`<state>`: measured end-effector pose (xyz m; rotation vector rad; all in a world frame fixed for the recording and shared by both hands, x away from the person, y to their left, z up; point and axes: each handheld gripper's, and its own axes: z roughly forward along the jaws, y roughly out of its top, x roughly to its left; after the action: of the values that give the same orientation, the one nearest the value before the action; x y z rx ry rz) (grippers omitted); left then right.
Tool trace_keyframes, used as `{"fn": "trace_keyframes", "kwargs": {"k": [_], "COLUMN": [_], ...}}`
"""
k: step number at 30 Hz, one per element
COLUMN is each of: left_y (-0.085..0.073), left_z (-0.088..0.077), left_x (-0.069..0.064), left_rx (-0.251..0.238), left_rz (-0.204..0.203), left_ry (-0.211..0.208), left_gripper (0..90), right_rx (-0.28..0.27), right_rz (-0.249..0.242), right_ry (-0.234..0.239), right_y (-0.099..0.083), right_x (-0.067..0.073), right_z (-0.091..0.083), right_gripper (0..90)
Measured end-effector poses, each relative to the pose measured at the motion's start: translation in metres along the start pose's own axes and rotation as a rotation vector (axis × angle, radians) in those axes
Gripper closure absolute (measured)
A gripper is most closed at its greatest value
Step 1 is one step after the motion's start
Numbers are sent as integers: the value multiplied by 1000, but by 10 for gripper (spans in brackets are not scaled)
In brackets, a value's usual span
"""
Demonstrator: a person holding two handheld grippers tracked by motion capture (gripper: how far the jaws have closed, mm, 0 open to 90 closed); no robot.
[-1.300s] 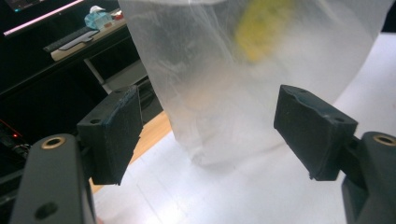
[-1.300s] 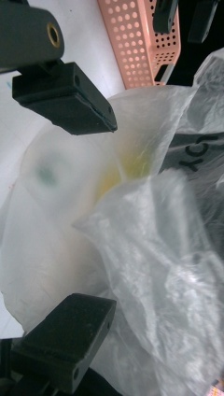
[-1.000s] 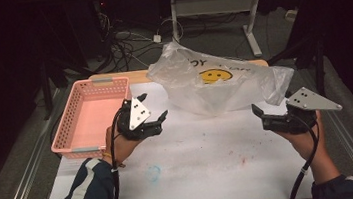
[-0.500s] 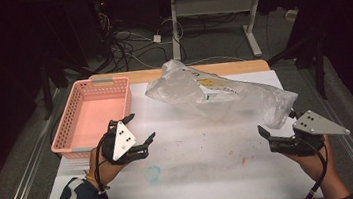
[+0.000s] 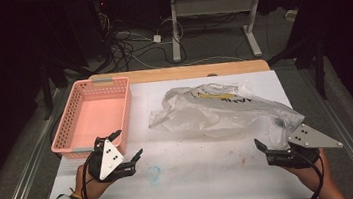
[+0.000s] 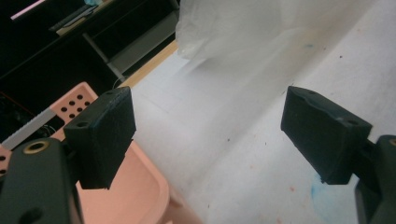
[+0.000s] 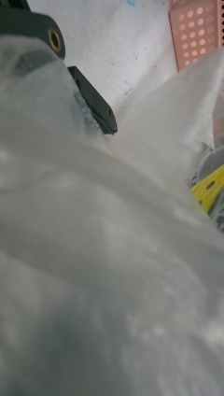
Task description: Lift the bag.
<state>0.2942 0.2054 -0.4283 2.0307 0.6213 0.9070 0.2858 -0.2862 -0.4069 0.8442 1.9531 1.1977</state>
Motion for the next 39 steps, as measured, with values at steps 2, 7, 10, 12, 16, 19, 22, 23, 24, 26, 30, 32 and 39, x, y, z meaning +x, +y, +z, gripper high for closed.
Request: {"fn": "trace_keyframes", "kwargs": {"k": [2,7,10,12,16,19,22,23,24,26,30,32,39], "left_y": [-6,-22,-32,-37,-43,-43,-43,-43,-43,-42,-42,-42,-41], "left_z": [-2,-8,-12,-14,-18,-21,-22,-21,-21,-20,-19,-19,-18], "left_x": [0,-2,-5,-6,-6,-5,-4,-3,-3,-3,-4,-5,-5], "left_rx": [3,39,62,72,78,69,58,58,58,61,65,64,68], "left_rz": [-3,-14,-9,-22,-32,-46,-60,-61,-62,-63,-59,-57,-61], "left_ry": [6,6,19,12,13,17,19,17,17,16,10,8,5], "left_gripper": [177,177,177,177,177,177,177,177,177,177,177,177,177], "right_rx": [9,49,65,78,90,81,85,85,86,86,89,92,88], "right_rz": [2,-14,-14,-21,-27,-18,-27,-25,-25,-20,-16,-24,-28], "right_ry": [12,25,32,30,35,39,38,39,36,38,43,44,49], "right_y": [-3,-13,-20,-23,-27,-26,-26,-26,-26,-27,-28,-28,-27], "right_x": [2,9,12,14,16,17,18,18,18,17,17,18,20], "right_z": [1,4,5,4,5,6,6,6,6,6,7,7,7], "right_gripper": [152,154,156,157,158,159,159,159,159,160,160,160,161]}}
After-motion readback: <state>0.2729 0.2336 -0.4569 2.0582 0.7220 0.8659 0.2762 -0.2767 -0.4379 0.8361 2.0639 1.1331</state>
